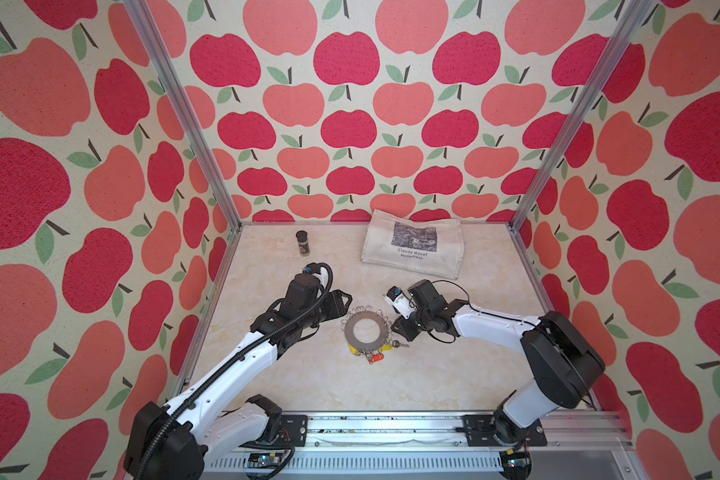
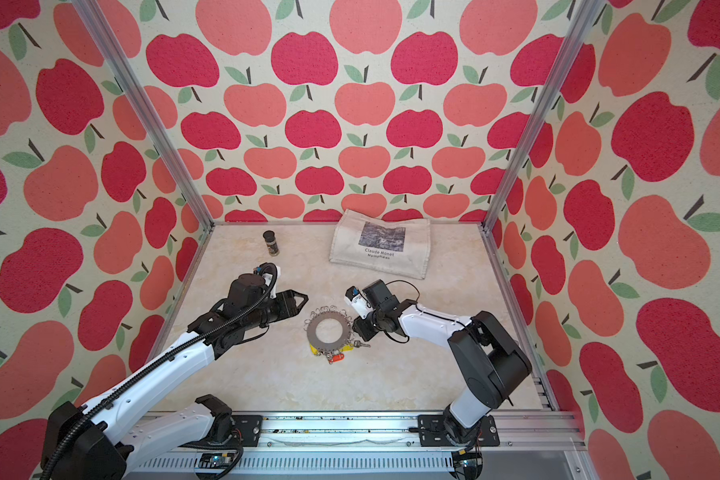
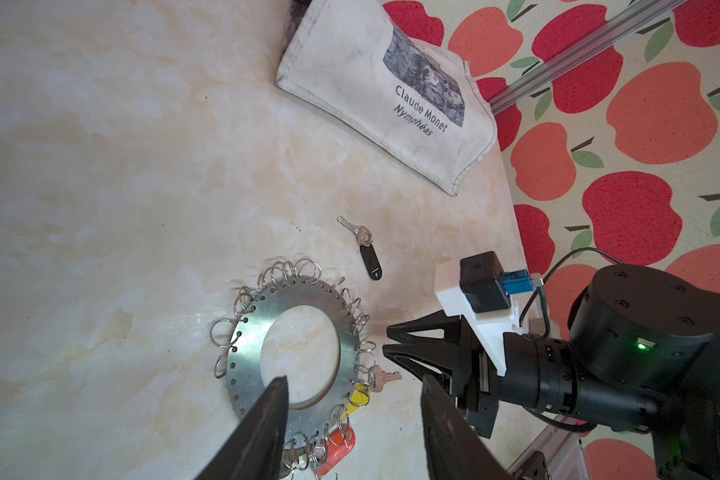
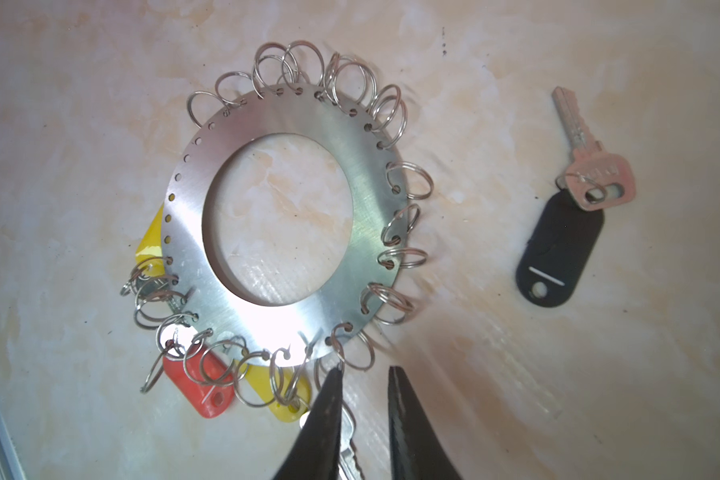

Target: Put the keys on the keyring

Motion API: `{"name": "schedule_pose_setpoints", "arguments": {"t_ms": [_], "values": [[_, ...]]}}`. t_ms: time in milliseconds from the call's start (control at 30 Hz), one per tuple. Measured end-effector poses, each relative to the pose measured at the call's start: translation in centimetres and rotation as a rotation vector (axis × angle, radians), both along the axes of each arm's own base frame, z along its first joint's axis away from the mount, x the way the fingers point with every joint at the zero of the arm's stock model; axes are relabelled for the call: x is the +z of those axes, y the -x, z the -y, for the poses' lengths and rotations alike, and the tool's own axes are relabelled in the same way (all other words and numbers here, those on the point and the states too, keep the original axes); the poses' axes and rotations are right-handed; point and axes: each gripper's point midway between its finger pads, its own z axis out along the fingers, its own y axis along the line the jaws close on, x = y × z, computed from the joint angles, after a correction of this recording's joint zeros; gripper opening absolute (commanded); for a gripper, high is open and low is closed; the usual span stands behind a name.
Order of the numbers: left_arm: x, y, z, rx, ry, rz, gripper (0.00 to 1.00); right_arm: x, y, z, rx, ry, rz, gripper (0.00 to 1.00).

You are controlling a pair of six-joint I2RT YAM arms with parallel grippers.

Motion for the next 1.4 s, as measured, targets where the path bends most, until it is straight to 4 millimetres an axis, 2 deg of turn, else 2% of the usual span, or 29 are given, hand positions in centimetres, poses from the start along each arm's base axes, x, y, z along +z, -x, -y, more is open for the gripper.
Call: {"name": "schedule_pose_setpoints", "arguments": {"t_ms": [600, 633, 733, 933, 1033, 1167, 1267, 1400], "values": [[-0.3, 0.1, -0.3, 0.007, -0.002, -0.004, 0.54, -2.1, 0.9, -0.4, 0.134, 0.073, 0.052, 0.19], [-0.3, 0.1, -0.3, 0.007, -0.002, -0.003, 0.54, -2.3, 1.1, -0.4, 0.142, 0.078, 0.050, 0.16], [-0.3, 0.1, -0.4, 0.009, -0.002, -0.004, 0.54, -2.7, 1.3, -0.5, 0.164, 0.087, 0.052, 0.00], [0.1, 0.0, -0.6, 0.014, 0.003, 0.005, 0.54, -2.0, 1.3, -1.0, 0.176, 0.068, 0.080, 0.00], [0.3, 0.1, -0.6, 0.015, 0.006, 0.011, 0.54, -0.8, 1.5, -0.6, 0.174, 0.054, 0.104, 0.00], [0.3, 0.1, -0.6, 0.014, 0.007, 0.013, 0.54, 2.2, 1.7, -0.6, 0.175, 0.009, 0.153, 0.00], [0.3, 0.1, -0.5, 0.011, 0.006, 0.014, 0.54, 5.1, 2.4, -0.8, 0.192, -0.041, 0.191, 0.00], [1.1, 0.5, 0.4, -0.033, 0.003, 0.039, 0.54, 10.2, 3.0, -1.1, 0.215, -0.117, 0.254, 0.00]]}}
